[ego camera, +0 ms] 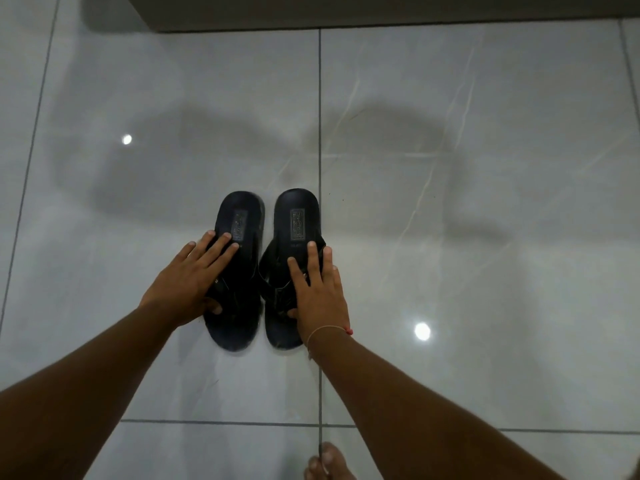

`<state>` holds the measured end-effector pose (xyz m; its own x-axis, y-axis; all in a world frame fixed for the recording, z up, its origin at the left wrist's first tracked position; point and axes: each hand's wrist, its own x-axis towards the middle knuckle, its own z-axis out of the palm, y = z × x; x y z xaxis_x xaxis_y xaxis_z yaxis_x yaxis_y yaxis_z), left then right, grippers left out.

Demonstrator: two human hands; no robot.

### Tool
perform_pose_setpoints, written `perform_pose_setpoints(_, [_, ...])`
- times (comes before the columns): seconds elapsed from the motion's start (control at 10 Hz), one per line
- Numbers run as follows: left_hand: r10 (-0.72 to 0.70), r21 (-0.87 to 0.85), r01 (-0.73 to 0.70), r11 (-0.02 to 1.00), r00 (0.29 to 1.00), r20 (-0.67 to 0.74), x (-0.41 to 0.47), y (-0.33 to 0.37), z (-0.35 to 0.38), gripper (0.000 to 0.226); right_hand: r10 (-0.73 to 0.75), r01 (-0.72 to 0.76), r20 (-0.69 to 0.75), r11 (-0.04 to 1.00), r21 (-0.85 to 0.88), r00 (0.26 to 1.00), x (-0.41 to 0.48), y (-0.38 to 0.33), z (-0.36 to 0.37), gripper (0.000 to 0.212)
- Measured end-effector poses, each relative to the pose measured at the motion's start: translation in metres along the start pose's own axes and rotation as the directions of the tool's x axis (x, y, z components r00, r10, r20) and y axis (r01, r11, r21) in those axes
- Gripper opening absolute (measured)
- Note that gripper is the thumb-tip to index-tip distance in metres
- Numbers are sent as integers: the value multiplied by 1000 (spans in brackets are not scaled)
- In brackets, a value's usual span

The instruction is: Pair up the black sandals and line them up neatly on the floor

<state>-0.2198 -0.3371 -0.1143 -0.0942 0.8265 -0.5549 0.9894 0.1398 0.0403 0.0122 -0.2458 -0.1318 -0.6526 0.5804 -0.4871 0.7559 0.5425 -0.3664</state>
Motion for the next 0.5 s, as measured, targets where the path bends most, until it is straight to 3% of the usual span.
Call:
perform_pose_setpoints(0.3, [20, 61, -22, 998, 1000, 21, -1, -6, 2, 132, -3, 2, -5, 997, -72, 1000, -2, -1, 1, 98])
perform_pose_setpoints(0.4, [23, 93, -24, 995, 1000, 5, -4, -4, -9, 134, -74, 71, -41, 994, -86, 996, -14, -2, -9, 107])
perform_pose_setpoints(0.5, [18, 59, -15, 998, 999, -44, -13, 12, -28, 125, -89, 85, -76, 995, -59, 993, -45, 13, -13, 103])
